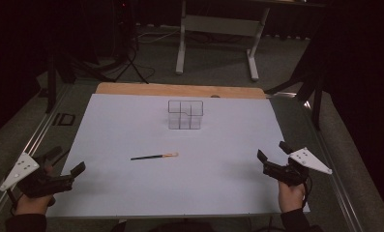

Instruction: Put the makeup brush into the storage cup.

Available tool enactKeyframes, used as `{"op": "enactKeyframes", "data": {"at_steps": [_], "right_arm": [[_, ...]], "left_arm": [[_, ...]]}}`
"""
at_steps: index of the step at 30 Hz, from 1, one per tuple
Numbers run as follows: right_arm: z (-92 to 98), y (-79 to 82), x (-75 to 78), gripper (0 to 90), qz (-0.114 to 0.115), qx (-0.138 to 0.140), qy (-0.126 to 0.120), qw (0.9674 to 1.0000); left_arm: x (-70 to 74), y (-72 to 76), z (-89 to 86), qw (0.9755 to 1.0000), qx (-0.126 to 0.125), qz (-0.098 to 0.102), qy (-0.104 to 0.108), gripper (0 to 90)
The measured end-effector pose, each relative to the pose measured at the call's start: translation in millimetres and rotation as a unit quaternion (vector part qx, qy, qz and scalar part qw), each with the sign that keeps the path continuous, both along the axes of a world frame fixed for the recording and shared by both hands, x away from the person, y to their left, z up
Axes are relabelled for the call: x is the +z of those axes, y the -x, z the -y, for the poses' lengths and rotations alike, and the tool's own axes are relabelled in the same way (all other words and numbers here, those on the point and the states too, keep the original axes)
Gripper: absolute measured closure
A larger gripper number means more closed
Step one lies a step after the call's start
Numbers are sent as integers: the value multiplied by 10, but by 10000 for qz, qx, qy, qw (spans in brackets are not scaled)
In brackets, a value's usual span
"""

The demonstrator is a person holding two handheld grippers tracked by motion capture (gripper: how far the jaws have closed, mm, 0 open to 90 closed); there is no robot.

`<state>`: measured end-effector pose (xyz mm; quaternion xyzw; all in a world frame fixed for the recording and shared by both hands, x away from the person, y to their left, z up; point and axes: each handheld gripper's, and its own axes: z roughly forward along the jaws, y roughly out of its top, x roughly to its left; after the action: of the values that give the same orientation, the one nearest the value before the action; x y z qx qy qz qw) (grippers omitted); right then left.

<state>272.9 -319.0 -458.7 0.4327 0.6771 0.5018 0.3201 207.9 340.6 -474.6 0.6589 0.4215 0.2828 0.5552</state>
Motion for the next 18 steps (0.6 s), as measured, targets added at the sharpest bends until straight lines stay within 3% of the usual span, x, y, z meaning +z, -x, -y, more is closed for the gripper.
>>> {"op": "enactKeyframes", "data": {"at_steps": [11, 15, 18], "right_arm": [[-21, 0, 0, 120, 31, 129, -21, 9999], [-51, -1, -2, 120, 87, 268, -3, 9996], [-69, 2, 0, 120, 114, 315, 42, 9994]], "left_arm": [[110, -140, 61, 9984, -457, -240, -239, 11], [145, -234, 102, 9957, -638, -599, -298, 12], [182, -316, 169, 9923, -817, -876, -325, 11]]}}
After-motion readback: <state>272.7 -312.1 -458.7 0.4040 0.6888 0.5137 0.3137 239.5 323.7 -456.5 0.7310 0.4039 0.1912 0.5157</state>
